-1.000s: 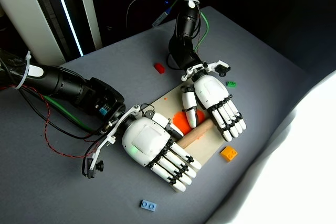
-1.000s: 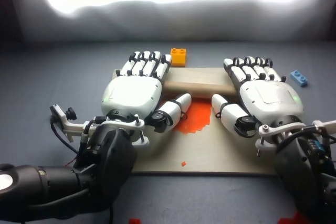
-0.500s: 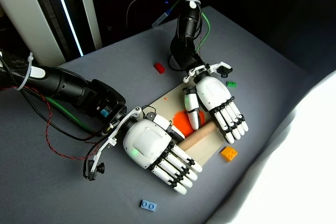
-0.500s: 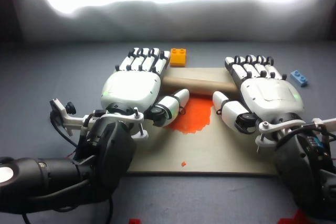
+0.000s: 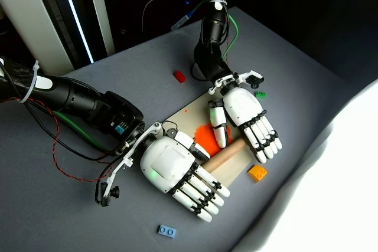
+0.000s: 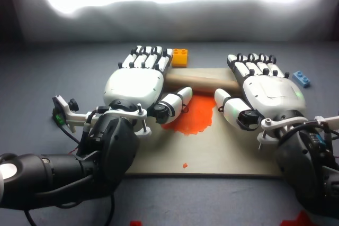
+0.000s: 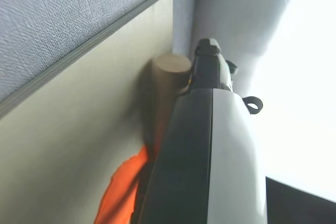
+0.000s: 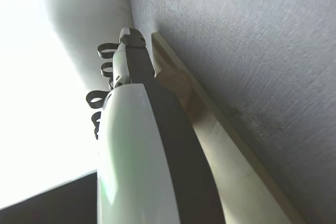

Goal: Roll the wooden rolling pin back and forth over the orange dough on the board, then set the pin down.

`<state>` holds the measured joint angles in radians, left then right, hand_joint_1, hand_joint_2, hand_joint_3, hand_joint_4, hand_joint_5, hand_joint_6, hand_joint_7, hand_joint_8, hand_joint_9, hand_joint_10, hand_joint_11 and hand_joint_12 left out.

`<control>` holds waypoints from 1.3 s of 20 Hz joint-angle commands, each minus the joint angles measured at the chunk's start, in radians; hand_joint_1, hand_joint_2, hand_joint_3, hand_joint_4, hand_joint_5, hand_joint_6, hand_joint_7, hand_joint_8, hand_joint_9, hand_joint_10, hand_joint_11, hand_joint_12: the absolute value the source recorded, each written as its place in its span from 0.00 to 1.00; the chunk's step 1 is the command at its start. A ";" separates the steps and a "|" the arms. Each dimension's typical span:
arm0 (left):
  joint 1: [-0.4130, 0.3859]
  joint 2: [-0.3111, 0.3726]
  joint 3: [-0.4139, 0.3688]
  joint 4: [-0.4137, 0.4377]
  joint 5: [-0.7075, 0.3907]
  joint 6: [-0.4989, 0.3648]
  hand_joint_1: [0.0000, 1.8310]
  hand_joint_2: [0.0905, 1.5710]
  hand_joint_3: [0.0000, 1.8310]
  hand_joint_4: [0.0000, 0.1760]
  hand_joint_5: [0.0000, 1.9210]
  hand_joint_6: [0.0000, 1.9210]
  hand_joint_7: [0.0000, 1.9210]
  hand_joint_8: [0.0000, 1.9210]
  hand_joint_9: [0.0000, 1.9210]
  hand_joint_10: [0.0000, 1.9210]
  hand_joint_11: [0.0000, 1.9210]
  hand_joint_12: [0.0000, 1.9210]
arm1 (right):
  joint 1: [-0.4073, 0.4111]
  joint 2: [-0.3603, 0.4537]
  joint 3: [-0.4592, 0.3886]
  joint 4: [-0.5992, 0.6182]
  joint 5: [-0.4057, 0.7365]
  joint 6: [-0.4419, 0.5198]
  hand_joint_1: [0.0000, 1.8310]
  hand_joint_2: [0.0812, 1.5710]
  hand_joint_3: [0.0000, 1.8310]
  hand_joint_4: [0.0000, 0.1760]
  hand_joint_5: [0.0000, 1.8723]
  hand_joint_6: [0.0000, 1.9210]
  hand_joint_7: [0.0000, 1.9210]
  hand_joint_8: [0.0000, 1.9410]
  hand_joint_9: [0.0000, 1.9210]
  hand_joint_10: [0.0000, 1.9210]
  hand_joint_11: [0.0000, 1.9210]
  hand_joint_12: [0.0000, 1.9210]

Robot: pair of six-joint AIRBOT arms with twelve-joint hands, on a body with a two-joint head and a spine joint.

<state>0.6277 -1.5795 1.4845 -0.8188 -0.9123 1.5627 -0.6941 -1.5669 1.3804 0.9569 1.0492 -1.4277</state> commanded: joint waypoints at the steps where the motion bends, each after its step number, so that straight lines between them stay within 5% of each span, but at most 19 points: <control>1: -0.011 0.003 0.010 0.045 -0.088 0.007 0.00 0.91 0.00 0.00 0.02 0.00 0.01 0.00 0.00 0.00 0.00 0.00 | 0.010 0.002 0.007 -0.056 0.081 0.010 0.00 0.96 0.00 0.00 0.05 0.00 0.03 0.00 0.00 0.00 0.00 0.00; 26: -0.022 -0.002 0.014 0.022 -0.028 0.042 0.00 0.92 0.00 0.00 0.01 0.00 0.00 0.00 0.00 0.00 0.00 0.00 | 0.007 0.003 0.008 -0.057 0.076 0.013 0.00 0.97 0.00 0.00 0.05 0.00 0.04 0.00 0.00 0.00 0.00 0.00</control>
<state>0.6125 -1.5814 1.4956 -0.8310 -0.8707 1.5932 -0.6941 -1.5669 1.3846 0.9569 1.0451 -1.4208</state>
